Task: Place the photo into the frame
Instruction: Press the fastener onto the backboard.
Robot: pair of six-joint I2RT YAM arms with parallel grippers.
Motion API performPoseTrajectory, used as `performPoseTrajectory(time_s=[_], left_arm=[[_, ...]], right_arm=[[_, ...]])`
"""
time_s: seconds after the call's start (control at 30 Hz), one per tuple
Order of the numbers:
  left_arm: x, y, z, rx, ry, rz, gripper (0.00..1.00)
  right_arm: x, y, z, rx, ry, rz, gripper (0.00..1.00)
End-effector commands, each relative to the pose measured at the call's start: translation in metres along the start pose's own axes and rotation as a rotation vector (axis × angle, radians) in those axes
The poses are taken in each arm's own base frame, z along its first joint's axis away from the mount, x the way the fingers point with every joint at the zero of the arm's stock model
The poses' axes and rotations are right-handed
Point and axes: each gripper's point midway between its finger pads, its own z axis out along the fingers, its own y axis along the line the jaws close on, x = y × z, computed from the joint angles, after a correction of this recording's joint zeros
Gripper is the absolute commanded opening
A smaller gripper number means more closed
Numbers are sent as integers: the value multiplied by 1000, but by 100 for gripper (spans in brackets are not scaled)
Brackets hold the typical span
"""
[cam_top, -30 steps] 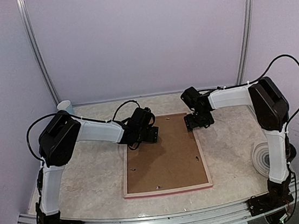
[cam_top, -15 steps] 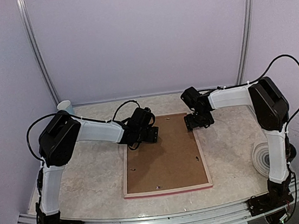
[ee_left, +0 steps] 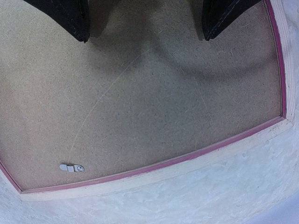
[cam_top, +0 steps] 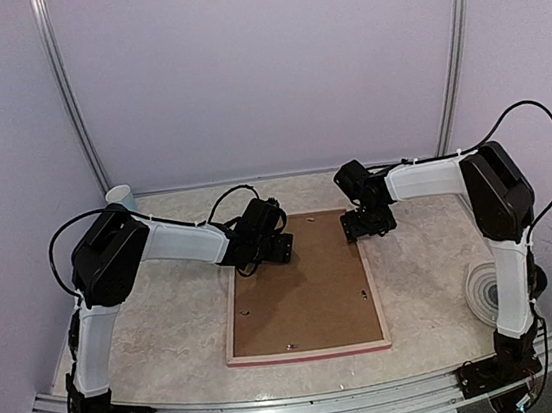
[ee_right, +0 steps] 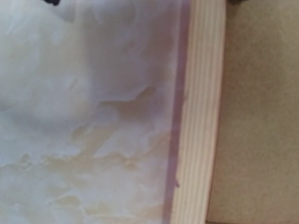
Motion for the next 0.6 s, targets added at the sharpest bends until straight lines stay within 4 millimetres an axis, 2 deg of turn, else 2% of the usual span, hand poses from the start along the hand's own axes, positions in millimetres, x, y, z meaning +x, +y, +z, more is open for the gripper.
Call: performPoseTrajectory(time_s=[0.0, 0.17, 0.57], left_arm=[[70, 12, 20, -24, 186, 34, 80], [71, 13, 21, -26, 189, 28, 78], [71, 14, 21, -27, 192, 20, 77]], right_arm=[[35, -4, -5, 25, 127, -82, 81], [27, -2, -12, 12, 110, -75, 82], [24, 0, -19, -21, 103, -84, 83]])
